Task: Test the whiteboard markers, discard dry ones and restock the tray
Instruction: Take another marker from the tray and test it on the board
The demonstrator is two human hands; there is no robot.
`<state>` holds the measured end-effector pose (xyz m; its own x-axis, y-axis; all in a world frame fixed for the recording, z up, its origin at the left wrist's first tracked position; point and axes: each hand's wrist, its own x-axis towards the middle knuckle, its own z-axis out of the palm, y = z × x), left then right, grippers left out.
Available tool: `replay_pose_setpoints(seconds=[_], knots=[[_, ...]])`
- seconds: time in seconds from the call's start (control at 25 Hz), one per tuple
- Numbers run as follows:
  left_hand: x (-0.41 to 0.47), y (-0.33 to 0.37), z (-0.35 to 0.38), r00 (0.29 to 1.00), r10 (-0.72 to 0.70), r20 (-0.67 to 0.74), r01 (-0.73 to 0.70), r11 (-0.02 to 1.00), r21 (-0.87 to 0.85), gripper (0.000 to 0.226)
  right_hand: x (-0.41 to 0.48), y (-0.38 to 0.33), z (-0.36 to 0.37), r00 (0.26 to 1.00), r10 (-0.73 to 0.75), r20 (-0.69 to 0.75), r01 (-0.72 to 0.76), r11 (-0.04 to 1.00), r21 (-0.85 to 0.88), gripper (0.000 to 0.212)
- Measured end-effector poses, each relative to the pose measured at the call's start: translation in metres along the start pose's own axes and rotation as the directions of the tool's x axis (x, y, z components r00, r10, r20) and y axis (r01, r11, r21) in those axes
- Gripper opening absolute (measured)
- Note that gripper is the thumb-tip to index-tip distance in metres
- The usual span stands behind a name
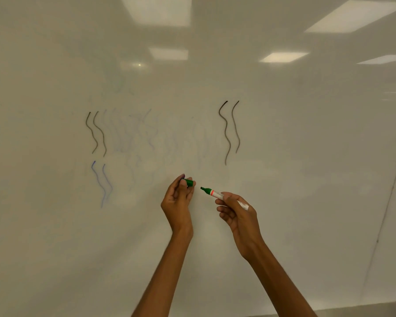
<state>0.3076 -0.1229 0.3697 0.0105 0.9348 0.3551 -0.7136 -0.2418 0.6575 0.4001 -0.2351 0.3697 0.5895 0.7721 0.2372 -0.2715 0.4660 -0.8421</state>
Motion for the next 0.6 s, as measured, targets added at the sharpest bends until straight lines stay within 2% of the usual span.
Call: replay_pose_setpoints(seconds=[0.2, 0.44, 0.6], knots=[[-0.014, 0.006, -0.032, 0.997, -0.077, 0.026, 0.077, 0.997, -0.007, 0.027, -0.014, 0.024, 0.017, 1.0, 0.027, -0.013, -0.027, 0.999, -0.044, 0.019], [-0.025, 0.014, -0.062, 0.986, -0.133, 0.098, 0.125, 0.989, 0.079, 0.029, -0.033, 0.044, 0.032, 1.0, 0.029, 0.002, -0.028, 0.996, -0.088, 0.021], [-0.03, 0.019, -0.083, 0.977, -0.192, 0.097, 0.187, 0.981, 0.059, 0.03, -0.046, 0.054, 0.038, 0.999, 0.046, 0.008, -0.046, 0.996, -0.078, 0.024]])
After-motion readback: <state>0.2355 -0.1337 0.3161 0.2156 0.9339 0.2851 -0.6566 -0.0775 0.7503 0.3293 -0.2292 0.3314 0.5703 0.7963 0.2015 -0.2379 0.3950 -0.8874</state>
